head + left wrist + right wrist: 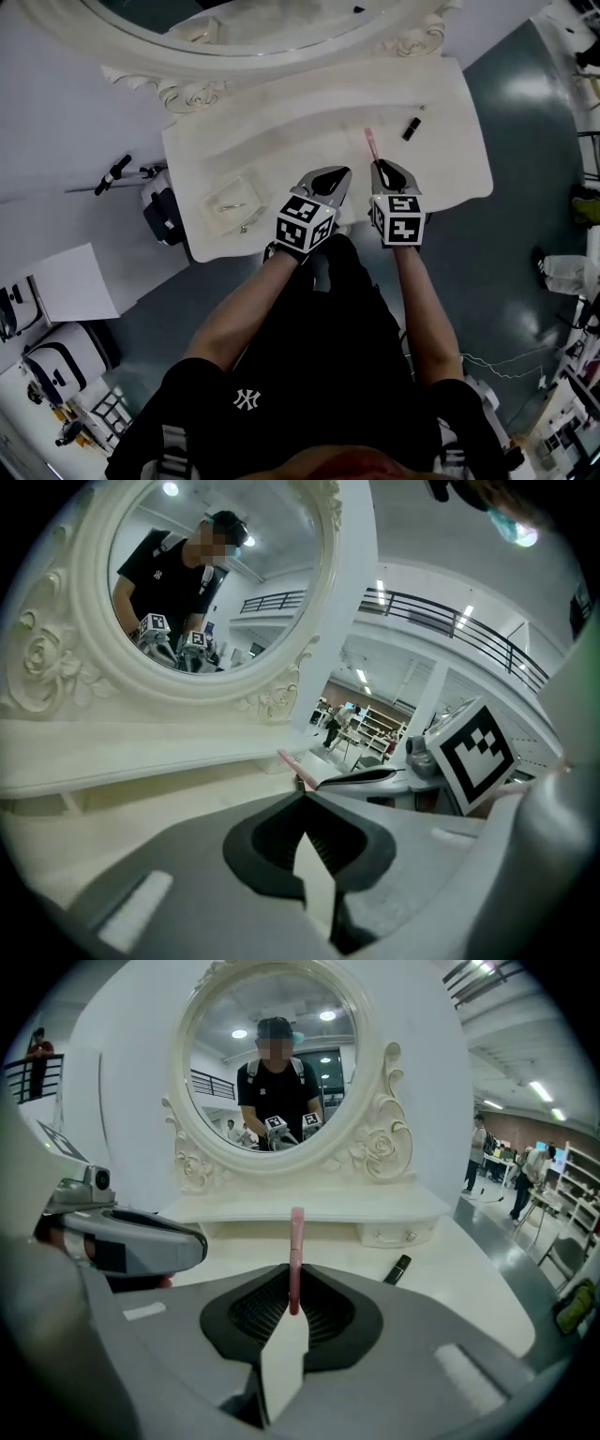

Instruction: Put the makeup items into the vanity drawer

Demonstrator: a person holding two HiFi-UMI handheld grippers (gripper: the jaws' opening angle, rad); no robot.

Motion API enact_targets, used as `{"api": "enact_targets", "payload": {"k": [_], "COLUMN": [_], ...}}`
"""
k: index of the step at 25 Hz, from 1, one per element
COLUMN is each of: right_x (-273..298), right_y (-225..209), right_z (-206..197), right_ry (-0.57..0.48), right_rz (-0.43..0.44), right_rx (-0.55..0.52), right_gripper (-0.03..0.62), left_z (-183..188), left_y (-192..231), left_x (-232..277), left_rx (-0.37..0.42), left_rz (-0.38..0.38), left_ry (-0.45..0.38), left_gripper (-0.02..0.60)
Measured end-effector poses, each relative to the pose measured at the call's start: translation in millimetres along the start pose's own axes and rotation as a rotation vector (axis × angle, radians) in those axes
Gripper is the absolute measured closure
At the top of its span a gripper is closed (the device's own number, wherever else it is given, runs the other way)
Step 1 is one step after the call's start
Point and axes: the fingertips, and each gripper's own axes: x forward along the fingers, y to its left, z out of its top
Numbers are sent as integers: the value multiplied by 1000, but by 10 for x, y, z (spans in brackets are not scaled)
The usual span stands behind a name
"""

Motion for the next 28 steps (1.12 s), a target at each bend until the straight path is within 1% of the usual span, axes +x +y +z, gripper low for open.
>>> {"api": "enact_targets", "payload": {"k": [9, 19, 28], "right_x": [-152, -104, -10], "right_y": [697, 1631, 2406], "right_z": [222, 354, 330], "right_ry": [-55, -90, -80], "right_rz": [65, 205, 340], "right_rx": [-67, -182, -298], "right_gripper": [531, 531, 531], "left_z": [34, -107, -279], "left_y": [147, 482, 787], "left_x": [-671, -1399, -1969], "left_rx": [-3, -44, -87], "left_rz": [61, 180, 292], "left_ry": [-67, -126, -168], "left_gripper": [581, 581, 581]}}
